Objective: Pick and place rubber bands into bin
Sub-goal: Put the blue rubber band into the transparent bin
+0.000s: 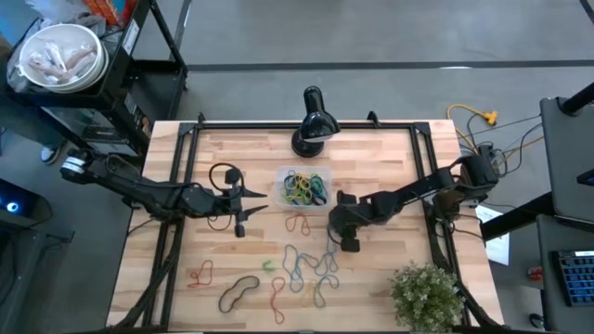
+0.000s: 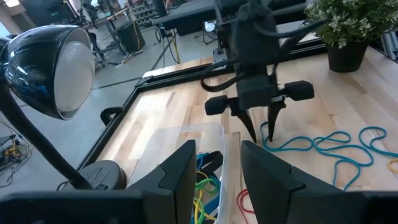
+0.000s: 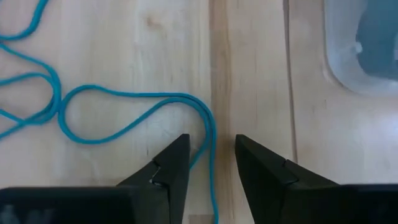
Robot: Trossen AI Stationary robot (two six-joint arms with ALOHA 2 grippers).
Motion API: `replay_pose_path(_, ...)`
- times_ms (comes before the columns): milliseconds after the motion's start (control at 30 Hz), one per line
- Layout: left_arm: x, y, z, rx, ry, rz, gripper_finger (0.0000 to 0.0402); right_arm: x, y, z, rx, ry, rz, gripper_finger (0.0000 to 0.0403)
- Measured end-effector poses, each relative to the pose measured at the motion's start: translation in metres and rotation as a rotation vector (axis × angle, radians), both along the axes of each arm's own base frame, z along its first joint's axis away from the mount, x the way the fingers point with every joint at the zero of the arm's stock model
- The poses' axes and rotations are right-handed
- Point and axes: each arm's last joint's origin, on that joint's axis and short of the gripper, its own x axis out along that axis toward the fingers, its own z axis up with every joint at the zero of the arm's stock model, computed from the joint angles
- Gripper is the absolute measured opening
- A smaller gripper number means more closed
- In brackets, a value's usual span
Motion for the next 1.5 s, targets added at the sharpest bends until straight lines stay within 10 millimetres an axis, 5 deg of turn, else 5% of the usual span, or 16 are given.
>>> replay_pose_path(300,0.0,0.0,0.0,0.0,0.0,0.0,0.0112,0.0,-0.004,-0.006,0.082,0.054,-0.026,0.0094)
replay_pose_path(967,0.0,0.0,-0.002,0.021,0.02,-0.004,0.0112,-0.012,0.031,-0.007,-0.014,0.086,0.0,0.0009)
replay_pose_path(1200,0.0,0.0,-0.002,0.023,0.027,-0.004,0.0112,-0.023,0.044,0.016,-0.007,0.06,0.088,0.0008)
replay_pose_path(1500,0.0,0.0,-0.002,0.024,0.027,-0.004,0.0112,-0.022,0.055,0.074,-0.161,-0.212,0.136,0.0008)
